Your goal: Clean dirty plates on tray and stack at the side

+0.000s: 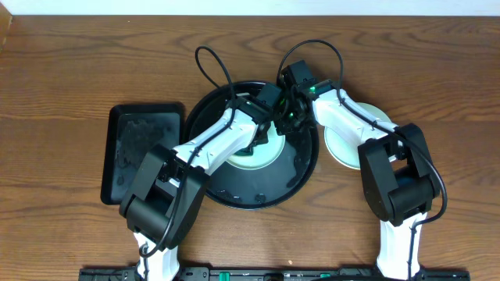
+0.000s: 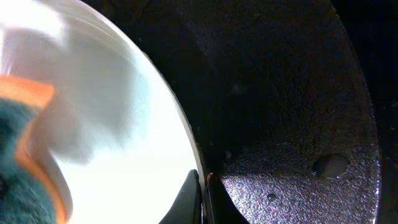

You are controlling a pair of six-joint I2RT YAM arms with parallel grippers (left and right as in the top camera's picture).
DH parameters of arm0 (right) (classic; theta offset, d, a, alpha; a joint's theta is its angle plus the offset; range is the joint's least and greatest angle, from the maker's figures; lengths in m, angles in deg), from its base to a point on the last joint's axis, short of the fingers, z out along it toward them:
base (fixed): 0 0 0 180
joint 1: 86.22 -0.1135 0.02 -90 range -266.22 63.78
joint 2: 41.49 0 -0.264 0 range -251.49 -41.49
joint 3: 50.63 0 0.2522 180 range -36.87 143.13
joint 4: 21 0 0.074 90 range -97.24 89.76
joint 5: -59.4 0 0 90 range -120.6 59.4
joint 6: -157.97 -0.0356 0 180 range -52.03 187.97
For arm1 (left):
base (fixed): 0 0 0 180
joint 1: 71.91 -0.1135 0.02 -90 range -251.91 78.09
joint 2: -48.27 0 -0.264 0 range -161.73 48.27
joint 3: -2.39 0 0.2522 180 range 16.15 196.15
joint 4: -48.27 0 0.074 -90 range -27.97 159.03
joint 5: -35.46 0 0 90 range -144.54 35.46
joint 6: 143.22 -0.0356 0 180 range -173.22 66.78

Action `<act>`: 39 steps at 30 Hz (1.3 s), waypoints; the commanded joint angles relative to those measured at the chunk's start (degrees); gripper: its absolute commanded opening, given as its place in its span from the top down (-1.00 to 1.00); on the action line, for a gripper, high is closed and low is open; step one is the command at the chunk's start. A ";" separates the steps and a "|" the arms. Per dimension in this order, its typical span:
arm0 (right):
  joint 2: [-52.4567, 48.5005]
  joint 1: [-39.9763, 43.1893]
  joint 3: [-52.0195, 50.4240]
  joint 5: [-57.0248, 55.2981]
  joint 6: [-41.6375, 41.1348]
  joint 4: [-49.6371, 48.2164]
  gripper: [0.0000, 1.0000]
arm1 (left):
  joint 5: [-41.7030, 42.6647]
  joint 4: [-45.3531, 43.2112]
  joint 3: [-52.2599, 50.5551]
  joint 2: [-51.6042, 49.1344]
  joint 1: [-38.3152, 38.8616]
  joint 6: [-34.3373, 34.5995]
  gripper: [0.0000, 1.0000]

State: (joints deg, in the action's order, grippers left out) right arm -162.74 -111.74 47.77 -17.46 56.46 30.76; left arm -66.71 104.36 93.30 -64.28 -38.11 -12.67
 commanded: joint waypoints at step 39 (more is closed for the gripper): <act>-0.94 1.01 -0.04 -1.27 -0.44 1.53 0.98 | 13.05 11.78 7.58 19.30 -22.60 -17.86 0.85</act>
State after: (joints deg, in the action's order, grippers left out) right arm -162.74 -111.76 47.77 -16.58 56.42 31.54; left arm -57.33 114.87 98.50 -51.82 -58.78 -26.04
